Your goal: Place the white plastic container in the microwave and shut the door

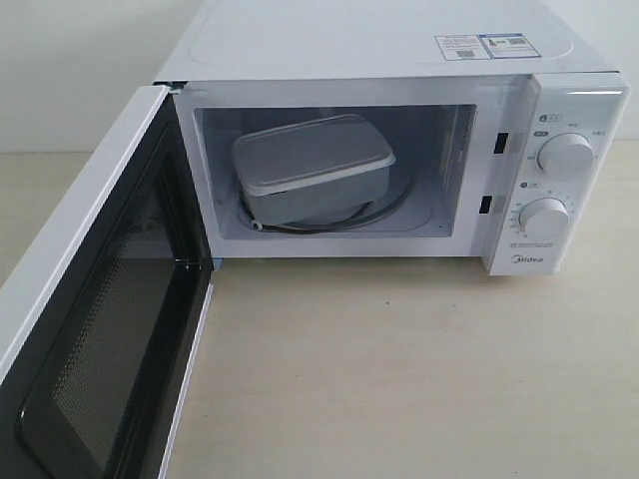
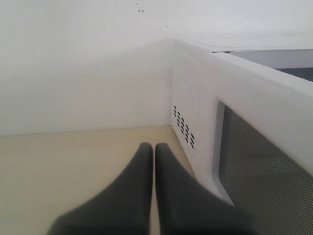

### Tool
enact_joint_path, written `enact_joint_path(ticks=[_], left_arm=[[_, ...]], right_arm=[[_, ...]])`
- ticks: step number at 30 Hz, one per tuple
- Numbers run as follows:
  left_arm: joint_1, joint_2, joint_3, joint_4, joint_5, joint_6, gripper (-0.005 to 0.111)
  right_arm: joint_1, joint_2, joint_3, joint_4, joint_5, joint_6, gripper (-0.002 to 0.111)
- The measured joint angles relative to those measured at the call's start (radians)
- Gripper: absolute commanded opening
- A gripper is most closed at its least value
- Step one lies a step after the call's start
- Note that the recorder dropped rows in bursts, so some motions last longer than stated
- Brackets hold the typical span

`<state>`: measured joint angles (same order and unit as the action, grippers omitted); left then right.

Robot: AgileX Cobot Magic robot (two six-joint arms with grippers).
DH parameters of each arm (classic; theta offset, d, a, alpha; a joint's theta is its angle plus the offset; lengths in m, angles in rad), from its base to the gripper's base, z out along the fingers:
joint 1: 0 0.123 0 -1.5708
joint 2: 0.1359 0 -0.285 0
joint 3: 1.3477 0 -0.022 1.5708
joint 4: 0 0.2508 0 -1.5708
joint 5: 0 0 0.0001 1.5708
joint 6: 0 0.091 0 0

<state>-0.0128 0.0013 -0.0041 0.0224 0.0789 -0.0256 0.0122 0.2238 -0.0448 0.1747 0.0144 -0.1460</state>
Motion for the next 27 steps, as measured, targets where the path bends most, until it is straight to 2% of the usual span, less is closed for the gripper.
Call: enact_joint_path(ticks=[7,14,20,27], left_arm=[[0.000,0.000,0.000,0.000,0.000,0.000,0.004],[0.000,0.000,0.000,0.000,0.000,0.000,0.004],[0.000,0.000,0.000,0.000,0.000,0.000,0.004],[0.000,0.000,0.000,0.000,0.000,0.000,0.004]], right_arm=[[0.000,-0.114,0.039,-0.003,0.056,-0.049,0.000],[0.000,-0.206,0.041,-0.001,0.212,-0.060,0.000],[0.000,-0.219,0.041,-0.001,0.314,-0.038,0.000],[0.000,-0.219,0.045,-0.001,0.334,-0.026,0.000]])
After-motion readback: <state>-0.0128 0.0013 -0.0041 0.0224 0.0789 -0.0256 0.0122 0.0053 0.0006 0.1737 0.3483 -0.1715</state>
